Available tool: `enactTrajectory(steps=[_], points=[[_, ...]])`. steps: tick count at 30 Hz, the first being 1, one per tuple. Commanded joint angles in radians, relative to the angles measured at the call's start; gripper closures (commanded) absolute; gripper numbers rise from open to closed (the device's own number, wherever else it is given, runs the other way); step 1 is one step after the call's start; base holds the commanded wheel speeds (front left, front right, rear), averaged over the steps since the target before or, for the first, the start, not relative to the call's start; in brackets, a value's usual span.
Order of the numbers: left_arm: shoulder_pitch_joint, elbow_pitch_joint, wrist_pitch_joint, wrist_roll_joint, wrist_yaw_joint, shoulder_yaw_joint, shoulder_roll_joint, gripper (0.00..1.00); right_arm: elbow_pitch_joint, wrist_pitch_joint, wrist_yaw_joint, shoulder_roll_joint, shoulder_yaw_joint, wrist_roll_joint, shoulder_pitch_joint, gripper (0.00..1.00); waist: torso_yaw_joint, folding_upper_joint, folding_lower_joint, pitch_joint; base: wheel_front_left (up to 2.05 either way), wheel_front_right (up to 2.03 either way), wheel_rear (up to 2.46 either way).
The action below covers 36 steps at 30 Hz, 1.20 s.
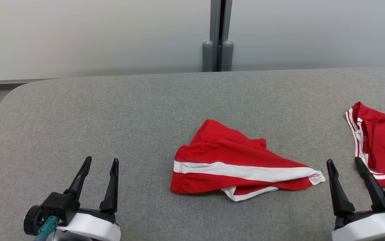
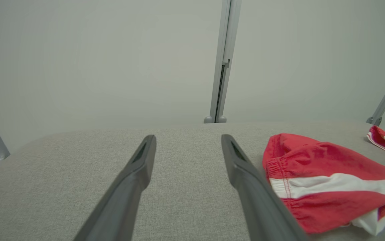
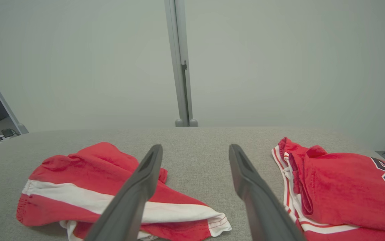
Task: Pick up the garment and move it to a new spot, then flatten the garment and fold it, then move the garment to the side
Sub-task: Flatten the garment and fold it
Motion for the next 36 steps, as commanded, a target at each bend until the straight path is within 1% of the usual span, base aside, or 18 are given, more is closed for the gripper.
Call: enactTrajectory(steps=[1, 7, 11, 14, 17, 19, 21, 28, 30, 34, 35, 36], points=[[0.008, -0.002, 0.003, 0.002, 0.001, 0.000, 0.005, 0.00, -0.006, 0.002, 0.000, -0.001, -0.004, 0.003, 0.008, 0.00, 0.001, 0.0000, 0.0000, 0.000, 0.00, 0.00, 0.00], [0.002, -0.006, 0.004, -0.005, -0.004, -0.012, 0.003, 0.00, -0.006, 0.004, 0.000, 0.002, -0.002, 0.011, 0.005, 0.00, 0.001, 0.0000, 0.0000, 0.003, 0.00, 0.00, 0.00], [-0.026, -0.009, 0.019, 0.002, -0.018, -0.042, 0.001, 0.00, 0.000, -0.001, 0.000, 0.000, 0.000, 0.017, -0.003, 0.00, -0.001, 0.0000, 0.0000, 0.009, 0.00, 0.00, 0.00], [-0.061, -0.003, 0.053, -0.005, -0.041, -0.088, -0.015, 0.00, 0.005, -0.004, 0.000, 0.000, 0.004, 0.021, -0.013, 0.00, -0.004, 0.0000, 0.0000, 0.024, 0.00, 0.00, 0.00], [-0.107, 0.020, 0.113, -0.034, -0.070, -0.163, -0.032, 0.00, 0.008, -0.003, 0.000, -0.002, 0.016, 0.014, -0.024, 0.00, -0.014, 0.0000, 0.0000, 0.043, 0.00, 0.00, 0.00], [-0.139, 0.044, 0.158, -0.060, -0.083, -0.210, -0.039, 0.00, 0.009, -0.007, 0.000, 0.000, 0.025, 0.010, -0.035, 0.00, -0.025, 0.0000, 0.0000, 0.057, 0.00, 0.00, 0.00], [-0.165, 0.073, 0.191, -0.078, -0.086, -0.241, -0.042, 0.00, 0.013, -0.011, 0.000, 0.000, 0.033, 0.010, -0.043, 0.00, -0.040, 0.0000, 0.0000, 0.070, 0.00, 0.00, 0.00], [-0.204, 0.191, 0.254, -0.157, -0.093, -0.254, -0.038, 0.00, 0.035, -0.028, 0.000, 0.008, 0.035, 0.017, -0.055, 0.00, -0.073, 0.0000, 0.0000, 0.105, 0.00, 0.00, 0.00], [-0.215, 0.211, 0.251, -0.164, -0.092, -0.259, -0.029, 0.00, 0.041, -0.031, 0.000, 0.011, 0.040, 0.019, -0.060, 0.00, -0.079, 0.0000, 0.0000, 0.113, 0.00, 0.00, 0.00], [-0.224, 0.226, 0.235, -0.202, -0.093, -0.265, -0.033, 0.00, 0.047, -0.037, 0.000, 0.013, 0.043, 0.021, -0.068, 0.00, -0.084, 0.0000, 0.0000, 0.122, 0.00, 0.00, 0.00], [-0.226, 0.228, 0.231, -0.213, -0.094, -0.270, -0.033, 0.02, 0.050, -0.039, 0.000, 0.014, 0.044, 0.022, -0.069, 0.00, -0.085, 0.0000, 0.0000, 0.124, 0.00, 0.00, 0.00], [-0.231, 0.228, 0.221, -0.222, -0.094, -0.274, -0.030, 0.51, 0.053, -0.040, 0.000, 0.014, 0.044, 0.024, -0.070, 0.00, -0.086, 0.0000, 0.0000, 0.125, 0.00, 0.00, 0.00]])
